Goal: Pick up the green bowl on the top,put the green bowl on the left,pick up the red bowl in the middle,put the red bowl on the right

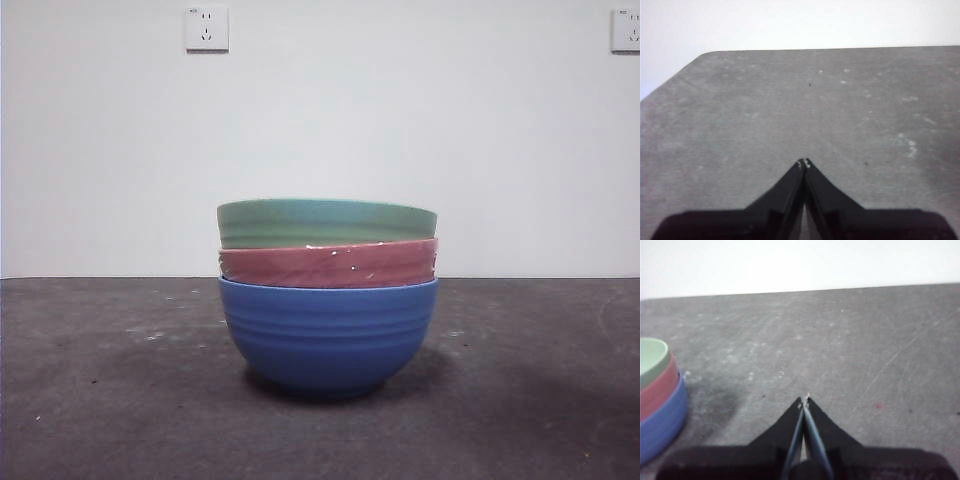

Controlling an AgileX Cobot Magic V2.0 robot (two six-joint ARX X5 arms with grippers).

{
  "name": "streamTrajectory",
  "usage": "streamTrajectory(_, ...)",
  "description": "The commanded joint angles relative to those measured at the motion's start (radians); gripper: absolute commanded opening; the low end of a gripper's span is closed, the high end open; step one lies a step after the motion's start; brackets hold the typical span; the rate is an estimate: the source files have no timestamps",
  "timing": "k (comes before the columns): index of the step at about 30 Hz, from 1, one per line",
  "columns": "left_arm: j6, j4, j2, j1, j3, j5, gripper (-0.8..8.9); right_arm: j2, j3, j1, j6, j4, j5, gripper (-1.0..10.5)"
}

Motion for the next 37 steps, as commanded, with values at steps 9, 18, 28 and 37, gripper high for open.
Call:
streamTrajectory(9,-0.339,0.013,-0.002,0.002,-0.016,0.193,-0.01,0.0,-0.009,0.002,0.369,0.007,0.0,0.0)
streamTrajectory(18,-0.399,0.125,-0.002,0.002,-0.002,0.336,-0.06,0.026,0.039,0.002,0.41,-0.024,0.0,-0.1)
streamTrajectory(28,-0.432,0.013,0.185,0.002,0.229,0.344,-0.06,0.239,0.288,0.002,0.397,-0.103,-0.002,-0.1)
streamTrajectory(37,-0.374,-0.008,0.55,0.002,0.503,0.586,-0.06,0.511,0.517,0.002,0.281,-0.135,-0.088,0.0)
